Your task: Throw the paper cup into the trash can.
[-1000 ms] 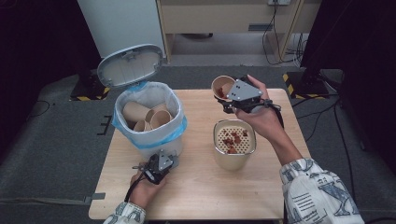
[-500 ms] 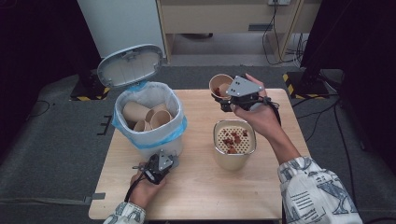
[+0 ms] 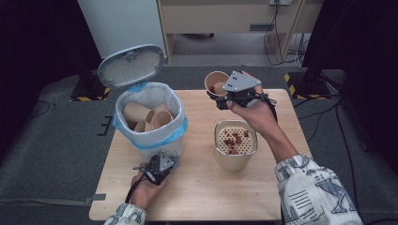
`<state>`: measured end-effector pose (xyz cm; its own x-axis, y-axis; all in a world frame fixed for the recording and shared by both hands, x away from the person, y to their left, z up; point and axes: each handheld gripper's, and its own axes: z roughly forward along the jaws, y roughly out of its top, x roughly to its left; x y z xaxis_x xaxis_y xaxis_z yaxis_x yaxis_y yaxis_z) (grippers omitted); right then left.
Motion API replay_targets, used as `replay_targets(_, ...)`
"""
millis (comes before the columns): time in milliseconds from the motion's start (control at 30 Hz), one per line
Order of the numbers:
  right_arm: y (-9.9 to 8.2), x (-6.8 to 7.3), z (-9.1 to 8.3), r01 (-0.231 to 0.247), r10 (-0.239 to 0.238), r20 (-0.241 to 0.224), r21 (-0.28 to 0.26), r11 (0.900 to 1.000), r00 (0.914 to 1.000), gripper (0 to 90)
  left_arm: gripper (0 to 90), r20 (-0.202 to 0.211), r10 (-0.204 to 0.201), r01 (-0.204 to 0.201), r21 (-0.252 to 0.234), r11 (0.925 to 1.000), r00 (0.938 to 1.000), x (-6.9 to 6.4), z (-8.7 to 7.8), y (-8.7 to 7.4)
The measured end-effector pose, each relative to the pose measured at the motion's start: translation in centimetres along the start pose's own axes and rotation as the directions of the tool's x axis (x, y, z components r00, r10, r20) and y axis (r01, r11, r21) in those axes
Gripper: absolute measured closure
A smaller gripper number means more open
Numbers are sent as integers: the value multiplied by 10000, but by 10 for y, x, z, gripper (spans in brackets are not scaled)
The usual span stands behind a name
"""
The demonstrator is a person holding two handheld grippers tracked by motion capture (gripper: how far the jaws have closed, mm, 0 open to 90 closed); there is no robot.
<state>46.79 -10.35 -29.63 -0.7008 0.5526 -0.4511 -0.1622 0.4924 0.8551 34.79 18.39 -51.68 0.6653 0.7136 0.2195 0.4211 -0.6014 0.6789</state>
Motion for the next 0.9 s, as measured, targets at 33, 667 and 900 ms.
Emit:
replay_targets(33,1,0,0,-28,28,-29,8,10000,10000,293,899,2,-4,4,-3,10000,10000,0,0,0)
replay_targets(667,19,1,4,-328,329,-383,39,9995,9987,290,898,-41,23,-23,-1,10000,10000,-1,0,0)
replay_targets(900,25,3,9,-514,511,-596,-22,9987,9969,290,898,-51,25,-25,-3,10000,10000,-1,0,0)
